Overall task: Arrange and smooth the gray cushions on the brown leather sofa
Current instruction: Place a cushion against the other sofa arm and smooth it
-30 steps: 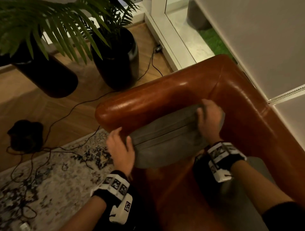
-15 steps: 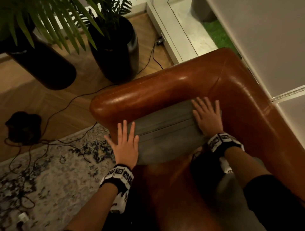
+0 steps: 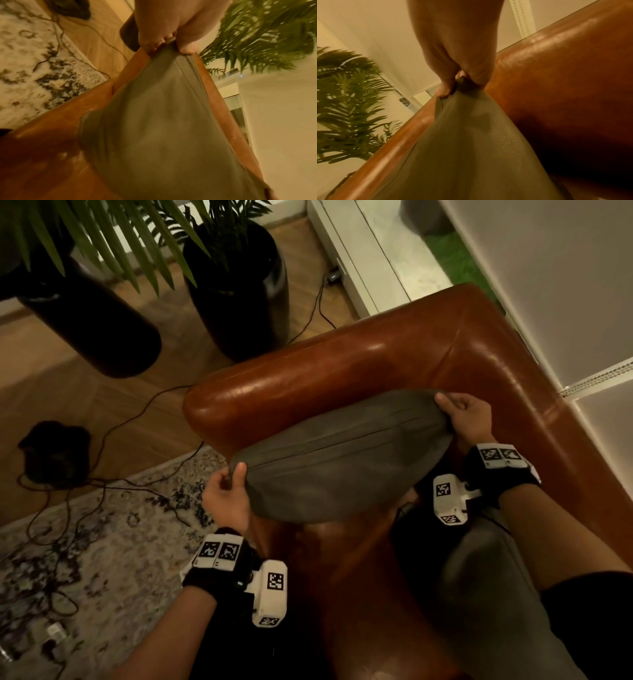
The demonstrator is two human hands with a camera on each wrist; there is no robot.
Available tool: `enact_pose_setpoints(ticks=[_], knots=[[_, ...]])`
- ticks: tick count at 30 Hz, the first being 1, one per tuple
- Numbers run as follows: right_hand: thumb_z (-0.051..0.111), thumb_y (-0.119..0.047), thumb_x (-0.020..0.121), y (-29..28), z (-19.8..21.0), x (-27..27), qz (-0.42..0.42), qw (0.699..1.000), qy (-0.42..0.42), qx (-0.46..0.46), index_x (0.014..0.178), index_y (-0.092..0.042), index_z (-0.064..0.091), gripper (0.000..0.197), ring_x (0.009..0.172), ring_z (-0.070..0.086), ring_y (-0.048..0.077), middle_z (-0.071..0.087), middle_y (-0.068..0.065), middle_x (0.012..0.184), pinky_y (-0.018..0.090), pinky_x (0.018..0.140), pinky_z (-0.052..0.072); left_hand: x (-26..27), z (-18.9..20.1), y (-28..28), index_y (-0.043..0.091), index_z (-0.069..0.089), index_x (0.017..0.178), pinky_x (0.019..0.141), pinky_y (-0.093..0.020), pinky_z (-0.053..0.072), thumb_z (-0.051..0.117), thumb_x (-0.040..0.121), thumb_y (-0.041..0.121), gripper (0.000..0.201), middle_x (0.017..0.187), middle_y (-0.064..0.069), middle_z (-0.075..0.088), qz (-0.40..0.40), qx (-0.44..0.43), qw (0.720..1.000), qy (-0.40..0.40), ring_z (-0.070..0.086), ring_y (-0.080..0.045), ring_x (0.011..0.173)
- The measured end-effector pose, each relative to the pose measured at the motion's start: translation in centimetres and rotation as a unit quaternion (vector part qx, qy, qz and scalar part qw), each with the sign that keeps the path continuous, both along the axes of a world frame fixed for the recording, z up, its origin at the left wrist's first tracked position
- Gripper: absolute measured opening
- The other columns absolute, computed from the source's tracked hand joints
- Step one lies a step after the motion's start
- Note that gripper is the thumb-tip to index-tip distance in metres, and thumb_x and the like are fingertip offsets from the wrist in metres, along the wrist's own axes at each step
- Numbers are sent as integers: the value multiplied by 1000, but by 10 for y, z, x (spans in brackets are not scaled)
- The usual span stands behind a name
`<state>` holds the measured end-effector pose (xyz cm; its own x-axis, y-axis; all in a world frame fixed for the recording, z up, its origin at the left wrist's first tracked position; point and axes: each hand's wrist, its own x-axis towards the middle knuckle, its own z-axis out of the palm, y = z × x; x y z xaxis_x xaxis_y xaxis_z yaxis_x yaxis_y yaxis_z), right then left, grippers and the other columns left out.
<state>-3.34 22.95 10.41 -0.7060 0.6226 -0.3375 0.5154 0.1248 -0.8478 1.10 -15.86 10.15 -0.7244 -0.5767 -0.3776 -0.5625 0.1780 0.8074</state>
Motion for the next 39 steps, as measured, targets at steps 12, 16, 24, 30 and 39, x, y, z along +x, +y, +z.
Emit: enact_pose_setpoints(ticks=[12, 16, 24, 30, 39], knots=[[64, -34, 88, 16, 6, 36, 110, 984, -68, 121, 113, -2, 66, 41, 102, 62, 27, 67, 17, 111, 38, 90, 50, 6, 1, -5, 6, 64, 102, 89, -38, 48, 67, 86, 20, 22, 86, -4, 63, -39, 31, 998, 27, 58, -21, 85], [59, -31, 92, 7, 18, 36, 144, 974, -49, 168, 115, -1, 64, 38, 105, 61, 27, 66, 15, 113, 26, 82, 41, 16, 3, 0, 1, 60, 117, 93, -37, 46, 62, 90, 27, 38, 114, -15, 63, -52, -17, 998, 28, 58, -27, 107], [57, -14, 94, 7, 20, 50, 123, 976, -78, 160, 121, -1, 60, 31, 111, 60, 27, 65, 17, 116, 12, 79, 36, 55, -4, 5, 0, 63, 110, 83, -32, 46, 58, 93, 24, 30, 104, -16, 67, -140, -12, 990, 2, 59, -23, 92], [62, -15, 90, 8, 31, 33, 101, 977, -57, 178, 119, -3, 63, 31, 106, 62, 26, 67, 16, 112, 15, 83, 38, 40, 4, 4, 10, 61, 88, 77, -36, 45, 63, 89, 23, 14, 83, -8, 59, -94, -51, 994, 31, 54, -19, 80], [59, -20, 93, 16, 11, 44, 109, 984, -84, 116, 123, -3, 59, 34, 108, 61, 28, 65, 14, 112, 30, 93, 47, 41, -3, 3, 0, 61, 107, 88, -36, 44, 54, 93, 35, 38, 103, -15, 65, -140, 5, 989, -40, 57, -25, 97]])
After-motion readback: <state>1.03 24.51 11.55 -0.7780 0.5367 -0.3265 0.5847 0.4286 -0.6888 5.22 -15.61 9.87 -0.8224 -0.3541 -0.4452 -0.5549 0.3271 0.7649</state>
